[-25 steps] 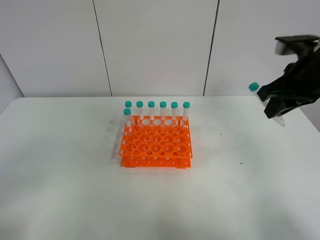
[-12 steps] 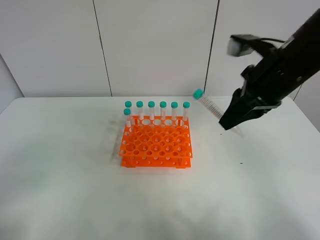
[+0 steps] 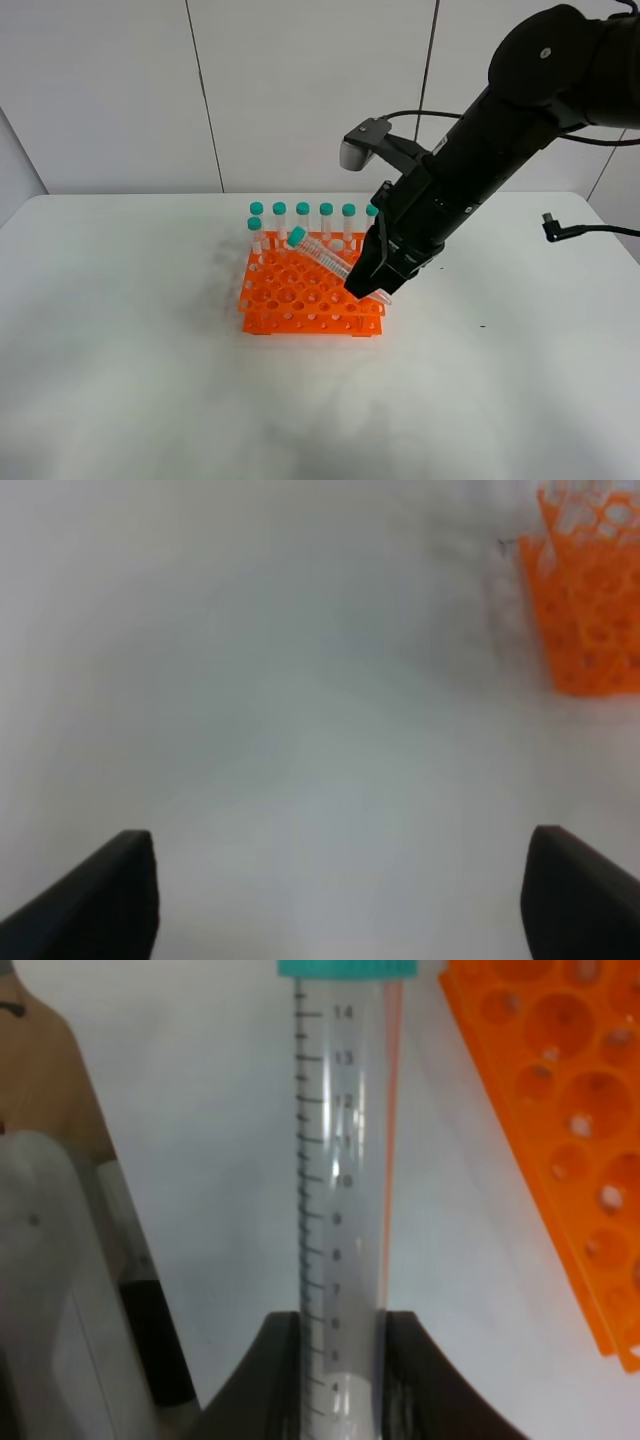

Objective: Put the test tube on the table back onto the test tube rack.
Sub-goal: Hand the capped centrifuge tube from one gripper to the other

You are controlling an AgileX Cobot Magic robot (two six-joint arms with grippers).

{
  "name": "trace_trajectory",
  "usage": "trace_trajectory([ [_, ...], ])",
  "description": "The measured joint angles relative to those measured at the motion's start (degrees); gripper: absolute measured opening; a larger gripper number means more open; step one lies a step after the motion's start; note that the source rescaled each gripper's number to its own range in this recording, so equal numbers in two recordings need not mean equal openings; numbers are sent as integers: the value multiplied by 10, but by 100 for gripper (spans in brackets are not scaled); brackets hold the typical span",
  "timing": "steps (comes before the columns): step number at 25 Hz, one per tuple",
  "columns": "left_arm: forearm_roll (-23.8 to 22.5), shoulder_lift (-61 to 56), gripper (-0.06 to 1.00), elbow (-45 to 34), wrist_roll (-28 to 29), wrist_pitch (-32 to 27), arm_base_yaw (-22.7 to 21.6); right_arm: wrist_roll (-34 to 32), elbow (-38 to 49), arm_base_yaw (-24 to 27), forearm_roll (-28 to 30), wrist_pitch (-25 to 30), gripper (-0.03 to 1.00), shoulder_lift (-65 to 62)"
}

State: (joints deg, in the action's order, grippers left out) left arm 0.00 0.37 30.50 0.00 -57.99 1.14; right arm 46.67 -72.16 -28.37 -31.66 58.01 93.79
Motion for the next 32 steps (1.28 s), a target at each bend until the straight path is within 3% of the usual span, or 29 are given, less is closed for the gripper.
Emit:
trace_trajectory([
  [6, 126, 137, 100, 38, -22, 78, 0, 86, 0, 0, -95, 6, 4, 4],
  [10, 255, 268, 100, 63, -104, 153, 0, 95, 0, 0, -102, -4, 4, 4],
  [15, 439, 435, 100, 83, -265, 198, 0, 95, 0, 0, -109, -18, 4, 4],
  [20, 654, 572, 100, 85, -430, 205, 0, 95, 0, 0, -114, -33, 4, 4],
  [24, 797, 650, 100, 85, -540, 184, 0, 95, 0, 0, -114, -38, 4, 4],
  [25, 797, 650, 100, 85, -540, 184, 0, 95, 0, 0, -114, -38, 4, 4],
  [26, 857, 682, 100, 85, -582, 160, 0, 95, 0, 0, -114, -38, 4, 4],
  [27, 888, 695, 100, 85, -599, 152, 0, 95, 0, 0, -114, -38, 4, 4],
  [32, 950, 740, 100, 85, -657, 144, 9, 92, 0, 0, -115, -40, 4, 4],
])
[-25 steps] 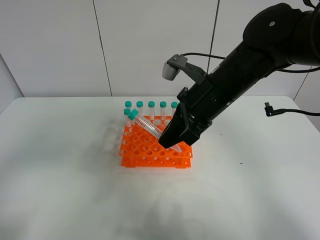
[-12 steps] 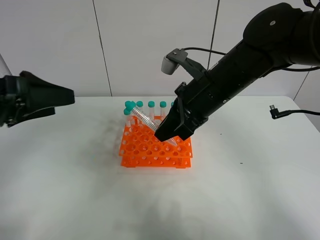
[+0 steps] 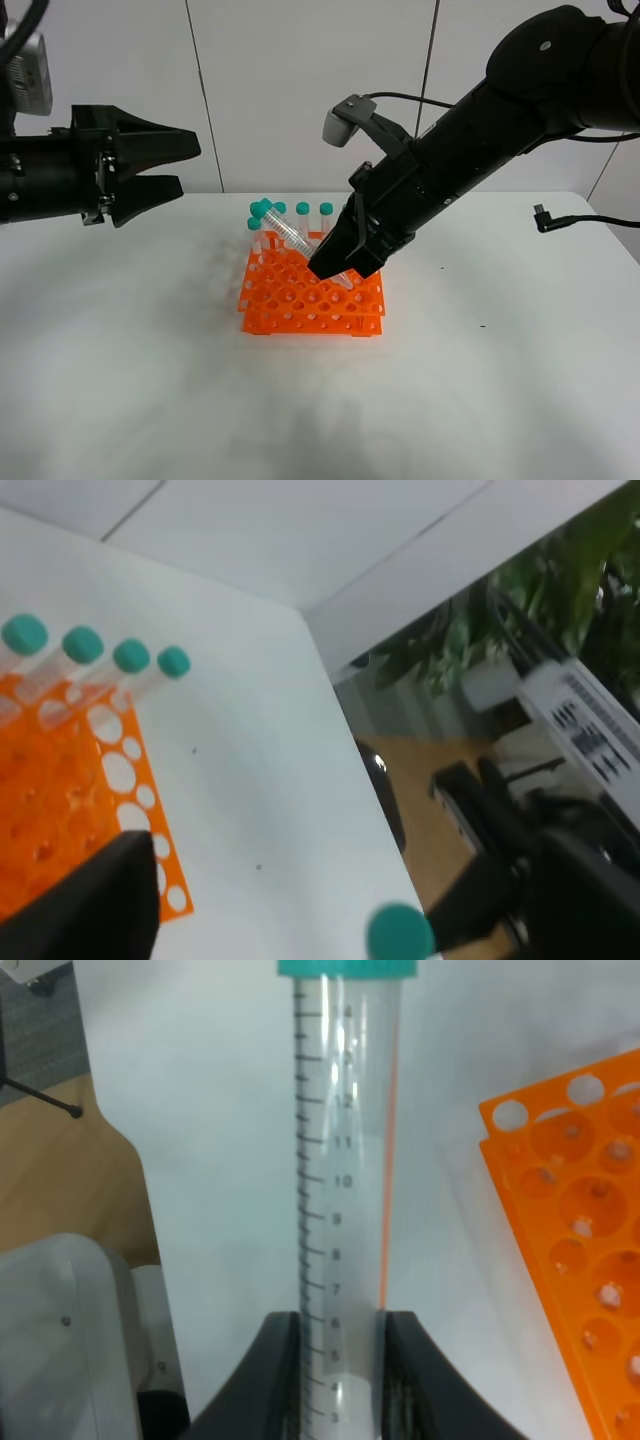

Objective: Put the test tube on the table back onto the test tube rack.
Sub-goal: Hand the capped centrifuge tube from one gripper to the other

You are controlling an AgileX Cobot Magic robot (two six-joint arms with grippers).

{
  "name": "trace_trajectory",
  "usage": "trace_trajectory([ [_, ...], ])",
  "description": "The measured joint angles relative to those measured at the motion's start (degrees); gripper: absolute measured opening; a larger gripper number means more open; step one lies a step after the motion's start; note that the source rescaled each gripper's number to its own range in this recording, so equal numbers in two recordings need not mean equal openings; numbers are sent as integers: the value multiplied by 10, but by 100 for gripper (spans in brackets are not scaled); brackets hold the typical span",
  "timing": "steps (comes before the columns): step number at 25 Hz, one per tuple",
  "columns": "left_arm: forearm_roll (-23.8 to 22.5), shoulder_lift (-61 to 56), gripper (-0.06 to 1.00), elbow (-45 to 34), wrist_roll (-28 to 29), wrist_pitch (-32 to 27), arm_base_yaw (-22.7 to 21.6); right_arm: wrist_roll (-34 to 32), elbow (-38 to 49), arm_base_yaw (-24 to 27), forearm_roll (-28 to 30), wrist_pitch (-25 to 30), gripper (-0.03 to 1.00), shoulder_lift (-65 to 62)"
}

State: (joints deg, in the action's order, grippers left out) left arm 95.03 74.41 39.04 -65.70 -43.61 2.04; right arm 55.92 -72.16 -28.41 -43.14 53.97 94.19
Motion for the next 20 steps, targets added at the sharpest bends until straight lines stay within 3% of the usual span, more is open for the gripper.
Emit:
trace_trajectory([
  [11, 36, 60, 100, 10, -46, 57, 140, 0, 0, 0, -1, -2, 4, 0],
  [20, 38, 61, 100, 37, -46, 95, 188, -1, 0, 0, -2, -3, 4, 0],
])
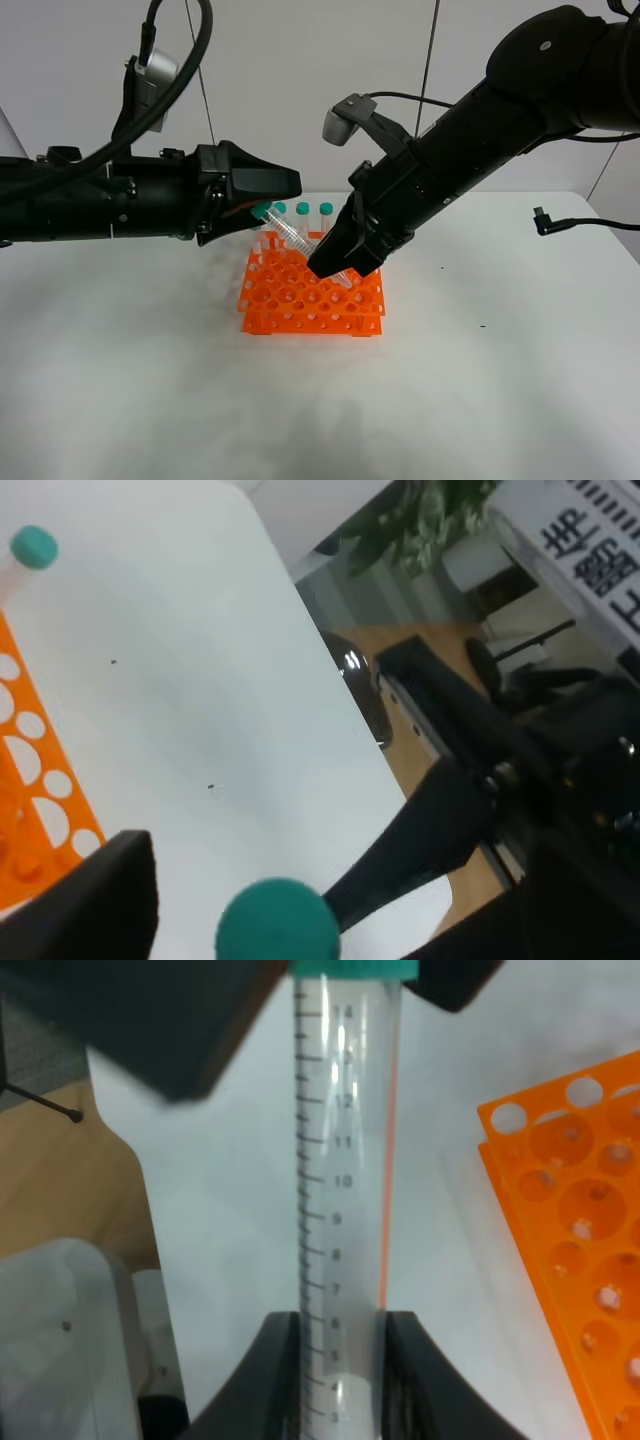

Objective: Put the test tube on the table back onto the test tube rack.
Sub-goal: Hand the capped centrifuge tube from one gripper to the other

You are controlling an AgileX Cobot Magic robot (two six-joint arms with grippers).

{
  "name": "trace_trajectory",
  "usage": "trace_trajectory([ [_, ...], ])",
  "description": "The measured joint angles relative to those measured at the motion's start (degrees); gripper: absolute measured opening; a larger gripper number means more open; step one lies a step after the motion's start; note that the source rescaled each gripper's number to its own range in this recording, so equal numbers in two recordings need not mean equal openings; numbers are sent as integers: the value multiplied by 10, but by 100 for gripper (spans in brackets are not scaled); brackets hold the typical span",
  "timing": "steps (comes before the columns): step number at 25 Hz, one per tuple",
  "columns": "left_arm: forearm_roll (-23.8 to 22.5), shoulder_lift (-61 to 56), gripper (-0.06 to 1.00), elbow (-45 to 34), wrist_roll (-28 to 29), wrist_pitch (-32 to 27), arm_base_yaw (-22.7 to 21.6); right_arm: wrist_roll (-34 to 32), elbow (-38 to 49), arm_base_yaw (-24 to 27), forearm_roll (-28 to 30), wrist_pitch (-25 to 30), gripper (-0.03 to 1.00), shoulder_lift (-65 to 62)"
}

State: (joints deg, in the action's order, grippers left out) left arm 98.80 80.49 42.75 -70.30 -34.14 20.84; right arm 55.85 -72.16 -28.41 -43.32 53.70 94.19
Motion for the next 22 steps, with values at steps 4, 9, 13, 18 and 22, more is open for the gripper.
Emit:
trace_trajectory([
  [4, 1, 14, 100, 0, 11, 0, 1, 0, 0, 0, -1, -3, 4, 0],
  [9, 1, 25, 93, 0, 14, -4, 1, -2, 0, 0, -2, -7, 4, 0],
  [13, 1, 25, 86, 0, 14, -4, 1, -2, 0, 0, -2, -9, 4, 0],
  [18, 1, 25, 85, 0, 15, -4, 1, -12, 0, 0, -2, -10, 4, 0],
  [22, 1, 25, 84, 1, 15, 1, 1, -13, 0, 0, -2, -10, 4, 0],
])
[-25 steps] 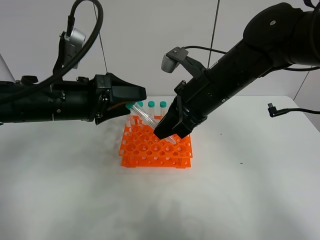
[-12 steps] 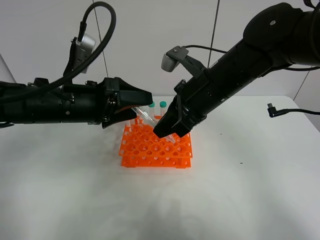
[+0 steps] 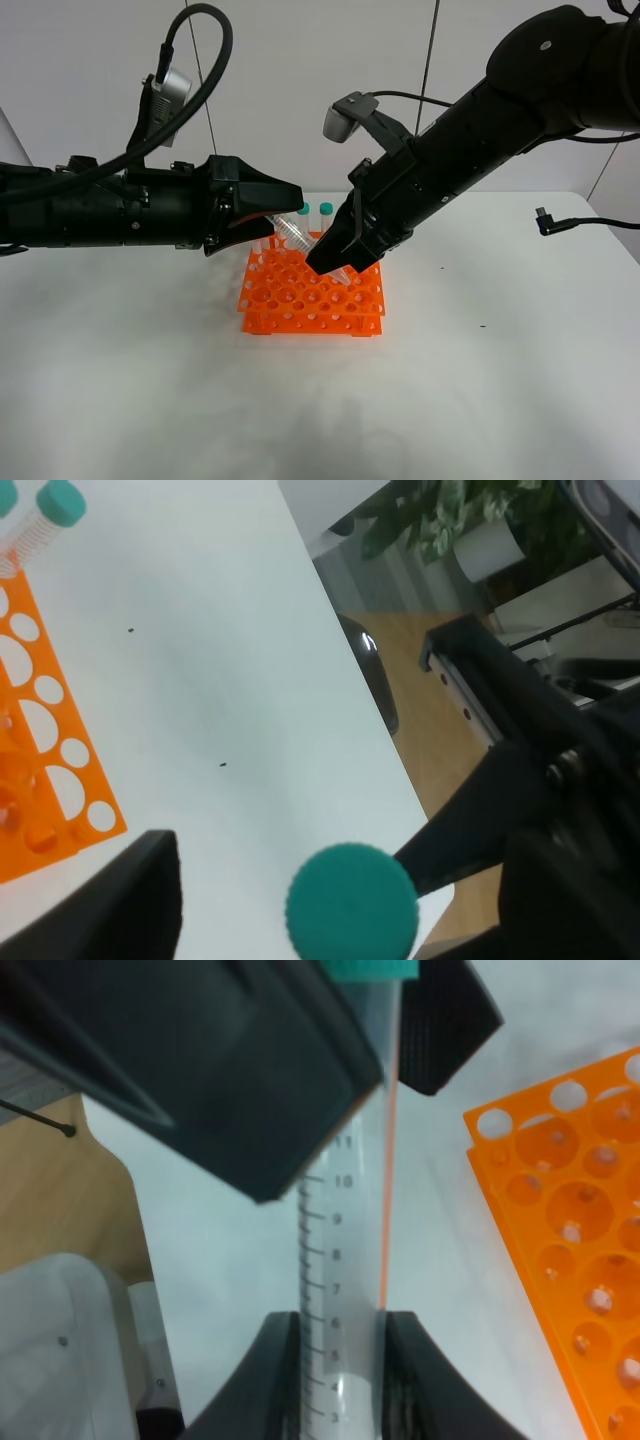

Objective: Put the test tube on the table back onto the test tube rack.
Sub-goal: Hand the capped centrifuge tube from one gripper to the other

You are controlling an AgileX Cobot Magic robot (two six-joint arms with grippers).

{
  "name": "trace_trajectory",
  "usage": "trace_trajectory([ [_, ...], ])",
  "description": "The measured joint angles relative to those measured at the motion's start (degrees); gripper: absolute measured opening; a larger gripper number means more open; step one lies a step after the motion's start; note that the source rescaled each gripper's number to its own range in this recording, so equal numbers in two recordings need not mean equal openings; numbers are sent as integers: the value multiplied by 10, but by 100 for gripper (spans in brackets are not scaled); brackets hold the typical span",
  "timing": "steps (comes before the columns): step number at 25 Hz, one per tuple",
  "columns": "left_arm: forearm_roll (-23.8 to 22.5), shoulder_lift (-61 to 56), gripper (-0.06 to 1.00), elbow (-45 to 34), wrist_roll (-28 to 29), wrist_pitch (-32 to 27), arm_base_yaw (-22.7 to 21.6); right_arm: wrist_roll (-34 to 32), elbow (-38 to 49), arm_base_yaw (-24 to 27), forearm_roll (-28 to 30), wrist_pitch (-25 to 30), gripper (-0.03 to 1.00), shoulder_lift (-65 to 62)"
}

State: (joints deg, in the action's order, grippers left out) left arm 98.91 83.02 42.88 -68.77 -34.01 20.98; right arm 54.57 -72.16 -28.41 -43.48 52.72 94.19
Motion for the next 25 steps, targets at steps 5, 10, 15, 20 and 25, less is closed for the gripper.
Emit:
trace_trajectory([
  [5, 1, 0, 84, 27, 2, 2, 0, -1, 0, 0, 0, 0, 4, 0],
  [10, -24, 0, 84, 29, 23, 2, 0, -2, 0, 0, 0, -7, 4, 0],
  [15, -40, 0, 84, 29, 41, 11, 0, -2, 0, 0, 0, -21, 4, 0],
  [20, -28, 0, 84, 29, 42, 19, 0, -5, 0, 0, 6, -23, 4, 0],
  [25, -27, 0, 83, 29, 42, 20, 0, -17, 0, 0, 7, -31, 4, 0],
])
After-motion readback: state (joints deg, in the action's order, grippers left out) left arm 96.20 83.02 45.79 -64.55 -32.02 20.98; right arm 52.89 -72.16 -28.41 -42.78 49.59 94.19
